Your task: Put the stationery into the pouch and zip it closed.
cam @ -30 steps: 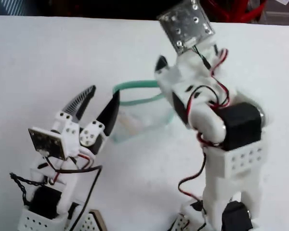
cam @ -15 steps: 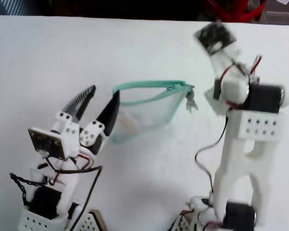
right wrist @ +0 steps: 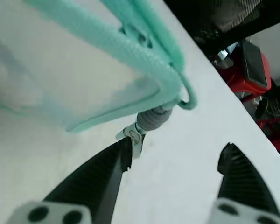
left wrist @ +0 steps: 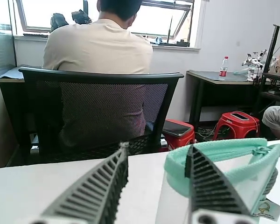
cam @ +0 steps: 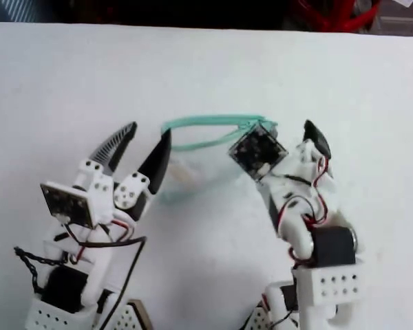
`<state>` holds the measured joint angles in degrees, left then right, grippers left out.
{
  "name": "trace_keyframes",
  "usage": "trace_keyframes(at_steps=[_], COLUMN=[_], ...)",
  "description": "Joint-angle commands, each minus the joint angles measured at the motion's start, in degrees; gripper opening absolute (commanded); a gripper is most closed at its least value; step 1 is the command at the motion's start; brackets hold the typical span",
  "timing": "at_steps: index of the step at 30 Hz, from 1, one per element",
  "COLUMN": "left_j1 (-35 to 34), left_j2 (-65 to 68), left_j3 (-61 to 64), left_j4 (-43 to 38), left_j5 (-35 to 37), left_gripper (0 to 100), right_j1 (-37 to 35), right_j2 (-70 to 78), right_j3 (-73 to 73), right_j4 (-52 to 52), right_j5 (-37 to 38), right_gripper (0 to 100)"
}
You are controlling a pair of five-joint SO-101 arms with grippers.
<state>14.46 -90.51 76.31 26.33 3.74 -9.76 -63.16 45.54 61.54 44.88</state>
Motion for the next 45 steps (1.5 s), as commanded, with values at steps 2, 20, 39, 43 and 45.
trace_keyframes(at_steps=[2, 20, 39, 43, 45], left_j1=[0.0, -0.1, 0.1, 0.0, 0.0], left_j2=[1.0, 0.9, 0.8, 0.8, 0.8], left_j3=[5.5, 6.0, 6.2, 6.1, 6.2], left_j4=[0.8, 0.7, 0.6, 0.6, 0.6], left_j5=[0.2, 0.2, 0.2, 0.2, 0.2], left_gripper=[21, 21, 21, 21, 21], right_j1=[-3.1, -0.2, -3.7, -3.2, -2.6], right_j2=[1.5, 12.5, 4.4, 4.4, 4.0], right_j3=[-0.2, -0.1, 16.9, 16.9, 16.8], right_j4=[-2.9, -18.9, -37.4, -41.5, -42.2], right_j5=[0.4, -18.0, -24.1, -24.3, -24.3], right_gripper=[26.5, 26.5, 17.5, 8.4, 7.8])
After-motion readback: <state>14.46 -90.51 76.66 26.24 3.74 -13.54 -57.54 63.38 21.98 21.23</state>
